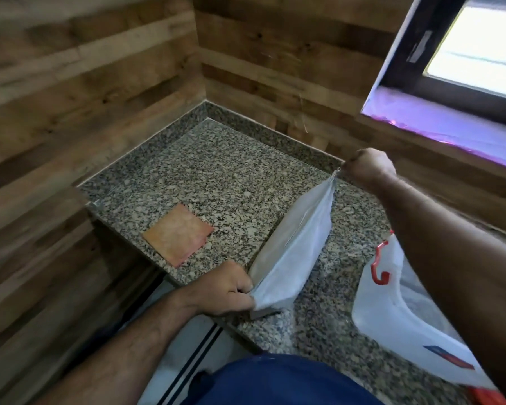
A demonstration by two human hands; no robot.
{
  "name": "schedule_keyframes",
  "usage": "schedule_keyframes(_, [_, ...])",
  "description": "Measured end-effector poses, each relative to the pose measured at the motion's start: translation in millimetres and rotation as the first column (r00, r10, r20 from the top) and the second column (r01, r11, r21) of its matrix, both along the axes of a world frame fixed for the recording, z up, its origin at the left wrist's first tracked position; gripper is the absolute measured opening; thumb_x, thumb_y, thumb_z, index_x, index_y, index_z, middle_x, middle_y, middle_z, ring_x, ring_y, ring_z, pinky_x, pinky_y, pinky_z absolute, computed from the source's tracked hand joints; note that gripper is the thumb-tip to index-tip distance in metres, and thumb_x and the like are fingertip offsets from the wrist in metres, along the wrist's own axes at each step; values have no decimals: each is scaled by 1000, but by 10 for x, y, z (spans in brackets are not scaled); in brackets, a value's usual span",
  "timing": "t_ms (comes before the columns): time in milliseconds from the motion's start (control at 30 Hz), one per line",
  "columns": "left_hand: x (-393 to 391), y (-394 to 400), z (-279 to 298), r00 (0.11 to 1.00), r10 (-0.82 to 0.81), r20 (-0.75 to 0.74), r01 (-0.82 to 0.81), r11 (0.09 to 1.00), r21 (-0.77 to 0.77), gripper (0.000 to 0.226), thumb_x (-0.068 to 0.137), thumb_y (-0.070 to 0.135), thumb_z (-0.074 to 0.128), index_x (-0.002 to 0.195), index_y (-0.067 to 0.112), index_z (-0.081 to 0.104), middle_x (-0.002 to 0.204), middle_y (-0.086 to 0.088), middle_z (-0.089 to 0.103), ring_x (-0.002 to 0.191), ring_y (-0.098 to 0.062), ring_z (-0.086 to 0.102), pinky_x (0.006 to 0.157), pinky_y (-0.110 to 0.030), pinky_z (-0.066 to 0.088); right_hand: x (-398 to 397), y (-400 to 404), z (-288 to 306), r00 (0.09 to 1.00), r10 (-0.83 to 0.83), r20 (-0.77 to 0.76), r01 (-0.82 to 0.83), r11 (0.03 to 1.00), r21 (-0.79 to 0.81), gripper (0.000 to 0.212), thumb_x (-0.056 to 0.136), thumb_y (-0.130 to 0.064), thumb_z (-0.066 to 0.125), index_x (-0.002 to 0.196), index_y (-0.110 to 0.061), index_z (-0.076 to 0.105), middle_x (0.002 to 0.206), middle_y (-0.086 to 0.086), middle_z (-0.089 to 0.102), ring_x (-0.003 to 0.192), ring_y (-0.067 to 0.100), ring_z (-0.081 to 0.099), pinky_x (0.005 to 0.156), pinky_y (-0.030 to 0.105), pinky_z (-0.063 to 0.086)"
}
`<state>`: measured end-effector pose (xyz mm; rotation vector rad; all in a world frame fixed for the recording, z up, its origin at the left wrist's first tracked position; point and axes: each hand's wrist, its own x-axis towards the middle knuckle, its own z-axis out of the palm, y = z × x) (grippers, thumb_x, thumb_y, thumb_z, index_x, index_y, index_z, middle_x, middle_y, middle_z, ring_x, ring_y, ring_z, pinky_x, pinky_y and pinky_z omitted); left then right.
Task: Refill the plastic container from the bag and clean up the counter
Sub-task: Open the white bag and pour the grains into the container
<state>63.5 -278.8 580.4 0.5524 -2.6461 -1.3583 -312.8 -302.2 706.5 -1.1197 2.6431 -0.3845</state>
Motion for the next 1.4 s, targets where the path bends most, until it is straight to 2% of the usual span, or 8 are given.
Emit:
schedule_keyframes(133, [3,-13,48,997,38,61,-46,990,135,48,86,35,76,52,15,48,53,8,35,49,-11,33,49,-37,23,-4,-34,-32,1000,-3,26,6,994,-108,40,91,-54,70,106,-18,77,108,9,77,105,33,72,87,35,56])
schedule_keyframes(300, [-69,-8,91,938,345,-41,-326,915,238,80,88,86,58,62,11,60,59,-17,54,54,-23,47,56,-32,32,199,166,-76,994,-103,34,102,994,41,115,76,-92,60,153,-9,42,152,18,49,141,41,49,112,54,47])
schedule_keyframes(400, [-233,9,253,870,490,-53,-470,858,208,88,76,102,46,64,16,64,57,4,55,54,-14,48,53,-28,33,358,333,-112,983,-157,95,144,981,132,130,69,-101,54,156,-5,40,155,20,47,142,42,48,113,56,47])
schedule_keyframes(667, [-773,-193,461,901,352,252,-375,926,48,68,82,91,61,86,23,66,82,-2,75,69,-17,73,68,-37,63,786,422,-418,816,-178,549,85,978,190,127,75,-100,44,152,0,49,148,24,60,110,38,71,98,49,62])
schedule_keyframes(800, [-996,-130,504,945,183,272,-131,971,-199,30,88,33,65,67,21,48,65,0,53,60,-18,50,56,-33,40,921,325,-401,860,-180,477,93,975,201,116,80,-98,40,136,0,64,119,17,72,77,26,73,74,39,65])
schedule_keyframes(900, [-1034,-123,399,952,110,286,-33,965,-259,26,83,37,52,68,17,43,64,-1,52,61,-24,54,58,-37,47,910,245,-434,889,-218,402,123,961,249,83,92,-75,50,118,1,72,98,15,77,69,28,75,73,35,64])
schedule_keyframes(1067, [-931,-278,172,986,14,167,-18,999,28,35,84,44,46,74,12,54,69,-3,61,67,-25,60,66,-46,53,908,193,-447,926,-257,277,185,947,261,34,94,-32,55,100,-3,72,81,9,71,66,24,70,62,30,59])
schedule_keyframes(1400, [-888,-861,99,968,249,30,-242,894,377,50,85,50,51,62,9,67,56,2,63,57,-16,58,65,-35,46,1049,274,-278,997,-16,74,-2,971,241,51,108,-55,48,109,-13,78,96,5,72,95,29,68,83,33,56])
